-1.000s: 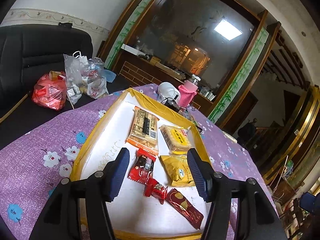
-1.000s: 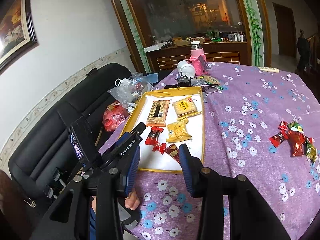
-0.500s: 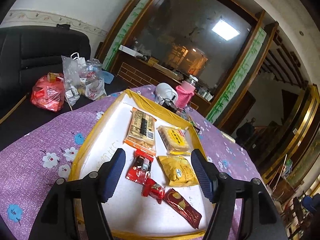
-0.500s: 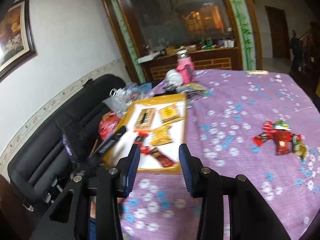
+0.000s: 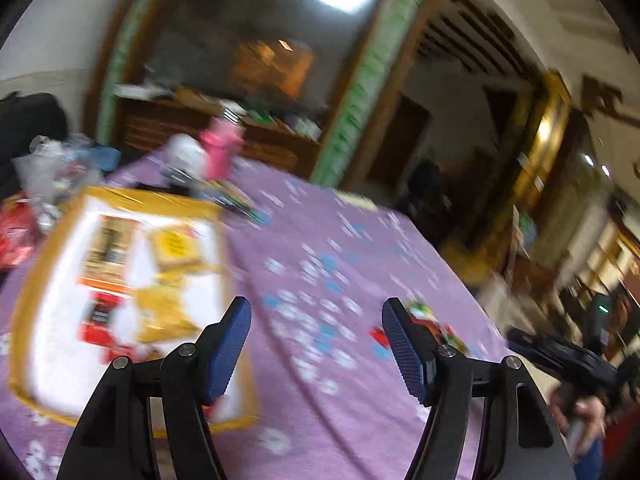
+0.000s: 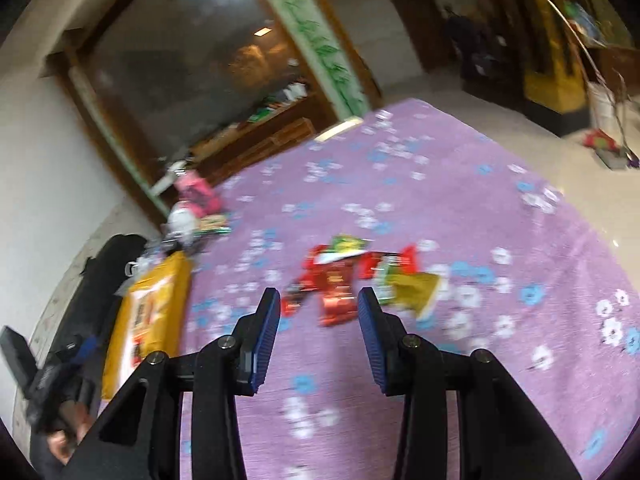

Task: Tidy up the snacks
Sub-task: 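Move both open tools back to the remaining candy pile, then grasp red printed candy pack with left tool while right tool grasps green-yellow pack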

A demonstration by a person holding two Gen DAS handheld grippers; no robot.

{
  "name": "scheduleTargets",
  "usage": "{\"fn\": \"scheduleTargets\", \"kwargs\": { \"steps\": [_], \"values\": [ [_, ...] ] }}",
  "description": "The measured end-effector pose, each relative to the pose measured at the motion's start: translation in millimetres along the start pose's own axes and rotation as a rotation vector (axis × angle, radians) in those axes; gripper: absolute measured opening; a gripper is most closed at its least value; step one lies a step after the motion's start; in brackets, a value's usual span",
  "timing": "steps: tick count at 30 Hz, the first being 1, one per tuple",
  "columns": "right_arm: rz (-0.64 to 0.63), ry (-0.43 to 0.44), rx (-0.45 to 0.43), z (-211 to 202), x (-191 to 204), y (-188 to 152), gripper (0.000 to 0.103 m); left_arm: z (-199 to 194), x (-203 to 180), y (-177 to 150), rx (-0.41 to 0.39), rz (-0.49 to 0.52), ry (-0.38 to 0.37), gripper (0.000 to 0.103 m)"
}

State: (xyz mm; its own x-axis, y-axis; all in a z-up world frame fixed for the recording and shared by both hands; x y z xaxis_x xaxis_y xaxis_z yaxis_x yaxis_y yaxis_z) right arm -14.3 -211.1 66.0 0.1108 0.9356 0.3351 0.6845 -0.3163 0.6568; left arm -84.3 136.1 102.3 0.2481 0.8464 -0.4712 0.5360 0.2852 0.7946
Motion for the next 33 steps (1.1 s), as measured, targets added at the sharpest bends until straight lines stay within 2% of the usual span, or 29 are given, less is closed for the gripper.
{"fn": "scheduleTargets", "kwargs": {
  "steps": [2, 6, 9, 14, 18, 20, 22, 23, 25, 30, 33],
  "values": [
    [0.027, -0.011, 0.03, 13.4, -14.6, 3.8, 0.039, 21.4, -14.8, -0.1, 0.082, 0.005, -0.032, 0.071],
    [0.003, -0.065, 0.091, 49.1, -24.4, 13.5, 0.039, 68.9, -43.7, -7.6, 0.226, 0.029, -0.068, 0.071],
    [-0.032, -0.089, 0.13, 74.5, -25.4, 24.6, 0.039, 94.0, -57.4, -11.5, 0.283, 0.046, -0.07, 0.071],
    [-0.051, -0.093, 0.16, 107.4, -34.6, 35.8, 0.039, 130.0, -72.0, -16.8, 0.347, 0.069, -0.071, 0.071],
    [-0.024, -0.01, 0.205, 125.4, -46.8, 29.2, 0.041, 156.4, -75.4, -19.8, 0.399, 0.042, -0.071, 0.071],
    [-0.027, 0.027, 0.209, 125.6, -45.9, 26.4, 0.044, 165.8, -77.1, -21.5, 0.414, 0.034, -0.071, 0.071],
    [-0.044, 0.084, 0.222, 121.1, -43.3, 23.2, 0.059, 175.3, -77.4, -23.9, 0.424, 0.024, -0.065, 0.071],
    [-0.052, 0.103, 0.227, 120.2, -41.5, 22.3, 0.062, 180.1, -77.6, -25.1, 0.433, 0.019, -0.064, 0.071],
    [-0.104, 0.156, 0.253, 118.2, -32.2, 16.2, 0.062, 188.1, -77.9, -26.9, 0.446, 0.015, -0.057, 0.071],
    [-0.347, 0.157, 0.269, 109.2, 4.6, -6.1, 0.063, 204.0, -76.5, -27.2, 0.457, 0.006, -0.035, 0.071],
    [-0.426, 0.099, 0.248, 108.3, 14.2, -14.9, 0.062, 211.5, -80.2, -28.6, 0.472, 0.014, -0.031, 0.071]
  ]
}}
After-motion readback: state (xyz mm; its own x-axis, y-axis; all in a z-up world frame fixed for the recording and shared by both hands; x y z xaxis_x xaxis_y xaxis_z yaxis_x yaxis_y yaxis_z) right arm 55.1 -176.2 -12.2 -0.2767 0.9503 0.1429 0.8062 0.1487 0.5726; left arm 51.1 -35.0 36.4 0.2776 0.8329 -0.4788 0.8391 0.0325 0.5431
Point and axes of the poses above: each gripper's, at about its wrist camera, not at the fingertips, and z roughly the way its jaws point, x to its left, y to its top, the point moved 2 cm from there along z, roughly the way its jaws point, and after that the axes turned 12 degrees about -y, right-handed, at the moved point
